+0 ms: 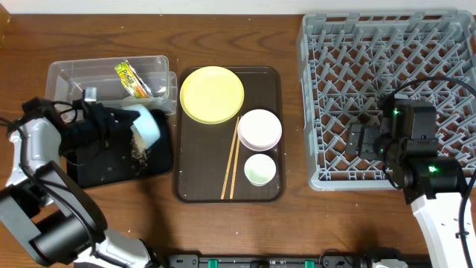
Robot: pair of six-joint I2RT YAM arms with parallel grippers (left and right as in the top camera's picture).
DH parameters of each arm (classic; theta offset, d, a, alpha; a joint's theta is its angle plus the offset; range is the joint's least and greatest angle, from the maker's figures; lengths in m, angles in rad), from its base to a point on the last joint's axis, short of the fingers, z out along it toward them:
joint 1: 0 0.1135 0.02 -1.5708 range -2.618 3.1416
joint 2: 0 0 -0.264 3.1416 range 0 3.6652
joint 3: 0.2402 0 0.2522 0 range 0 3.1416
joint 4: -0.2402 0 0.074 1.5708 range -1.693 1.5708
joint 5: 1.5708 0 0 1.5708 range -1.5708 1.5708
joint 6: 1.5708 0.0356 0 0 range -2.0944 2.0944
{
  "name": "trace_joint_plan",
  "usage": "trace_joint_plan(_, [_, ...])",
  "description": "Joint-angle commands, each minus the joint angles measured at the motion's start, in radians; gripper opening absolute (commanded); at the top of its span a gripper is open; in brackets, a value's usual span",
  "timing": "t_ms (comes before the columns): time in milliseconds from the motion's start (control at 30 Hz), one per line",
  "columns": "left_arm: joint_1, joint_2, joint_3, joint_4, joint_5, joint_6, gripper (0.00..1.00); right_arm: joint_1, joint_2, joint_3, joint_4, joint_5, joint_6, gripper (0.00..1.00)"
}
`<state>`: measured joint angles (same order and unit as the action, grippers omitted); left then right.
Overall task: Sort waste into correct bins and load items into the dishwasher rack
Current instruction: 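Tip the light-blue bowl over the black tray to dump the rice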
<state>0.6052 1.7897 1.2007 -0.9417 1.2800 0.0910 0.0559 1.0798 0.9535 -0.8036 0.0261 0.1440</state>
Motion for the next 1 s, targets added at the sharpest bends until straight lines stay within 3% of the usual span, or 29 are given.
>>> trace_joint_plan(0, [0.028,0.023,-0.008,-0.004,0.174,0.037,0.06,-0.016,0.000,0.021,-0.002,0.007,-0.011,0.99])
trace_joint_plan(167, [0.047,0.024,-0.008,-0.004,0.293,0.036,0.06,-0.016,0.000,0.021,-0.002,0.007,-0.011,0.99])
trace_joint_plan(333, [0.048,0.024,-0.008,-0.003,0.291,0.048,0.06,-0.016,0.000,0.021,-0.002,0.007,-0.011,0.99])
trace_joint_plan(533, [0.051,0.024,-0.008,-0.003,0.182,0.047,0.06,-0.016,0.000,0.021,-0.002,0.007,-0.011,0.99])
trace_joint_plan(833, [0.051,0.024,-0.008,0.017,0.148,0.045,0.06,-0.016,0.000,0.021,-0.002,0.007,-0.011,0.99])
trace_joint_plan(967, [0.051,0.024,-0.008,0.023,0.064,-0.048,0.06,-0.016,0.000,0.021,-0.002,0.007,-0.011,0.99])
